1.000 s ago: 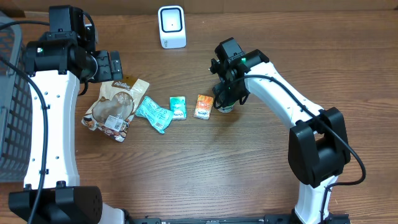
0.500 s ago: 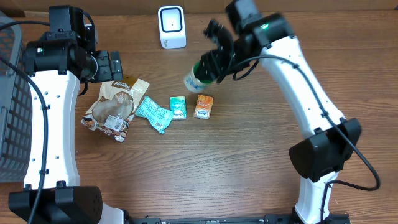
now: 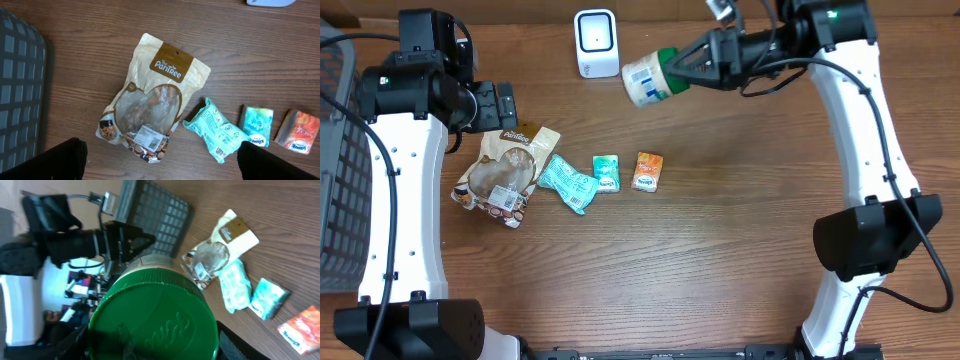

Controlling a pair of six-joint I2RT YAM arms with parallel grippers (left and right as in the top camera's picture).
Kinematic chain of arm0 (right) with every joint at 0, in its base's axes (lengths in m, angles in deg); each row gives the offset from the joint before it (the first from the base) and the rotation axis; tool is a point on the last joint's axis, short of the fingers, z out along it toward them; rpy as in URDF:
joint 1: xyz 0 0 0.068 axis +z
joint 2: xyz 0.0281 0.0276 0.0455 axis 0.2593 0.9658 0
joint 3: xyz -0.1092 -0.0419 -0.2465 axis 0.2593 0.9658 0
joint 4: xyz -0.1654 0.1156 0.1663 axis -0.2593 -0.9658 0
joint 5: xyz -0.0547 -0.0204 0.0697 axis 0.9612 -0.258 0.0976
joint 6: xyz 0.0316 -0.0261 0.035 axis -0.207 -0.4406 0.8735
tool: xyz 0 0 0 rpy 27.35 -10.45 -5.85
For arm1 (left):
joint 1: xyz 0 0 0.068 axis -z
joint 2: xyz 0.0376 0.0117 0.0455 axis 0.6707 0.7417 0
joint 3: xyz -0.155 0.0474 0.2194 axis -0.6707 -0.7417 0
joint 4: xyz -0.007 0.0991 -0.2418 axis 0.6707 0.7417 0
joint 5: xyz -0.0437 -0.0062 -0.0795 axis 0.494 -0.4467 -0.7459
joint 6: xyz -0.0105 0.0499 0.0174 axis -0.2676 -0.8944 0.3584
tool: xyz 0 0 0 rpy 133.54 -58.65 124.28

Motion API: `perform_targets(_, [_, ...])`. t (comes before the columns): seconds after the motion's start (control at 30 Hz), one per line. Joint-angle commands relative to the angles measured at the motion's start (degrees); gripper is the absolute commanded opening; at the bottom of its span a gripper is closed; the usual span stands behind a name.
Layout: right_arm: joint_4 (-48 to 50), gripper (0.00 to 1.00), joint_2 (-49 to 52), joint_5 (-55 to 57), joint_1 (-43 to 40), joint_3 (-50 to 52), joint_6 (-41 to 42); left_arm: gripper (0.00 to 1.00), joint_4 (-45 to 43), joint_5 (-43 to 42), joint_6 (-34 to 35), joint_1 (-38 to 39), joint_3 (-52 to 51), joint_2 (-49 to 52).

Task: Scan the item barcode
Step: 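Lift the jar and hold it in front of the scanner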

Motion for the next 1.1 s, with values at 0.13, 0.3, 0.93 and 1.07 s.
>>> perform_targets(0.13, [0.55,0.29,-1.62,4.94,0.90,-2.27,0.00,1.00,-0.04,-0.48,0.74,-0.09,0.68,-0.74])
perform_targets(0.3, [4.17,0.29,-1.62,22.43,4.17,-2.14,0.00,0.99,-0.07,-0.48,0.74,-0.09,0.68,-0.74])
perform_targets(0.93, [56.70,0.25,12.28,71.82,20.61,0.52,-27.74,1.00,-0.07,-0.48,0.74,-0.09,0.68,-0.74])
perform_targets(1.07, [64.85,0.22,16.79,71.84,20.59,0.52,-36.59,1.00,-0.07,-0.48,0.74,-0.11,0.68,-0.74])
